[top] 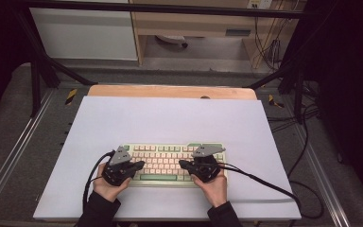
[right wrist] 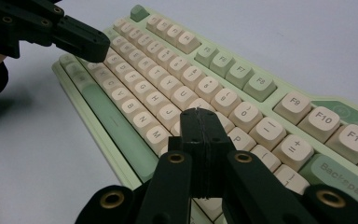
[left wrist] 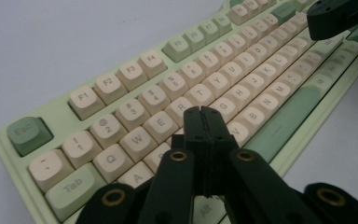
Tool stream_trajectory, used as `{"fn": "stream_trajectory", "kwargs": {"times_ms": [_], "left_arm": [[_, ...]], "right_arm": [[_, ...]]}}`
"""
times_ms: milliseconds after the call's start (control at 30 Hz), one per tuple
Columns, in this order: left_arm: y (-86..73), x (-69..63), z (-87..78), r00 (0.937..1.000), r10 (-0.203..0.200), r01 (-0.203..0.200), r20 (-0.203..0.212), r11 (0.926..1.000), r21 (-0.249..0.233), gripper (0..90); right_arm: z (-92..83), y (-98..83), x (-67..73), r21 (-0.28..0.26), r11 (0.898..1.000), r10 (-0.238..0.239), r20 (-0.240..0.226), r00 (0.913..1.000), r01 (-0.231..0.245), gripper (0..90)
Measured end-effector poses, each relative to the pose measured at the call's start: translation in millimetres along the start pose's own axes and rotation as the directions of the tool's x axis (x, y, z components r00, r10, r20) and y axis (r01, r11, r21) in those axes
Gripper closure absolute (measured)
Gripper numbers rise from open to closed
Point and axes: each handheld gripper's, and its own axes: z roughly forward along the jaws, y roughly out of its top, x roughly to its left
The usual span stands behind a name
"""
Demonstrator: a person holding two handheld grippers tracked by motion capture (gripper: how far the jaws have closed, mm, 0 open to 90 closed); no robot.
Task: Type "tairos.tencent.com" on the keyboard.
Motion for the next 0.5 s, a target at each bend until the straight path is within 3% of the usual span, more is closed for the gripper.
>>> {"fn": "stream_trajectory", "kwargs": {"times_ms": [500], "left_arm": [[-4.0, -9.1, 14.5, 0.9996, 0.023, -0.024, 0.018, 0.9986, 0.047, 90.0]], "right_arm": [[0.2, -0.8, 1.0, -0.002, 1.000, 0.002, -0.008, 1.0000, -0.002, 90.0]]}}
